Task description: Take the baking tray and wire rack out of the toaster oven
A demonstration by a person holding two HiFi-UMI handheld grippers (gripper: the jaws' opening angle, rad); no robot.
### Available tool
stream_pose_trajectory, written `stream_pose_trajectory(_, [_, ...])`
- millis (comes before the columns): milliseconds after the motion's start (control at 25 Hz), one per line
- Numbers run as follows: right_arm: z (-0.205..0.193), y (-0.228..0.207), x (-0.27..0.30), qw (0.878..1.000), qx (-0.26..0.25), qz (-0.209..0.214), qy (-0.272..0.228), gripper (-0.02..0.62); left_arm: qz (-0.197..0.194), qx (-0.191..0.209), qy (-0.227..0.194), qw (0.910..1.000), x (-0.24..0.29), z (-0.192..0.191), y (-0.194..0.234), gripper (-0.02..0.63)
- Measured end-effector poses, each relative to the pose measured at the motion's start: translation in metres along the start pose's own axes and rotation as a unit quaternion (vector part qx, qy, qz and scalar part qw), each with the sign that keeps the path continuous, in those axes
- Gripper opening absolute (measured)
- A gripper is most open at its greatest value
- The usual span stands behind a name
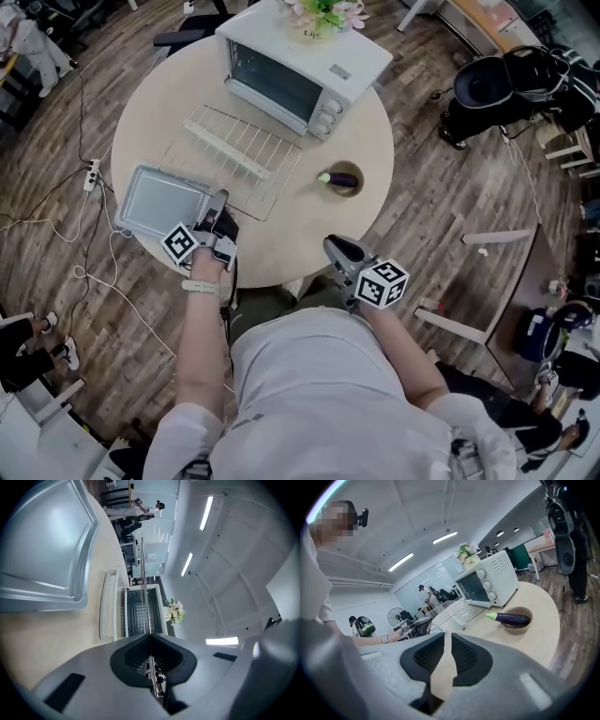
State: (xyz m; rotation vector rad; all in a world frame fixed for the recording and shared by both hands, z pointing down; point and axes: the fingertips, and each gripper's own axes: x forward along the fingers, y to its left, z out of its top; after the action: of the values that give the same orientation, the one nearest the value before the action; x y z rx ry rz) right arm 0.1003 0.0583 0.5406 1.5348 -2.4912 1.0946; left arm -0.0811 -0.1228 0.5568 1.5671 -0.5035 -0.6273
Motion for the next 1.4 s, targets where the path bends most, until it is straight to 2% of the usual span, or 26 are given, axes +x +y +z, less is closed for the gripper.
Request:
stream_pose_trajectory(240, [-0.018, 0.025, -0.015, 0.999, 0.026, -0.024, -0.022, 0.046, 0.014, -0.014, 0.047, 0.9987, -0.035, -0.040, -0.002, 0.002])
stream_pose_trajectory(480, [-0.050, 0.059, -0.027, 0.997, 0.046, -0.053, -0.042, 0.046, 0.025, -0.033, 0.096, 0.9945, -0.080, -0.071, 0.004, 0.002])
stream_pose_trajectory(720, [-0.091, 0.079, -0.053, 0.993, 0.068, -0.081, -0.055, 0.046, 0.039, -0.050, 0.125, 0.9901, -0.116, -0.097, 0.017, 0.002])
stream_pose_trajectory(1120, [-0.137, 0.093, -0.088, 0.984, 0.101, -0.127, -0.080, 0.046, 0.045, -0.066, 0.177, 0.9809, -0.144, -0.137, 0.033, 0.002])
stream_pose_trajectory(1400, [-0.161, 0.098, -0.103, 0.977, 0.123, -0.149, -0.085, 0.046, 0.073, -0.071, 0.202, 0.9741, -0.154, -0.151, 0.057, 0.002])
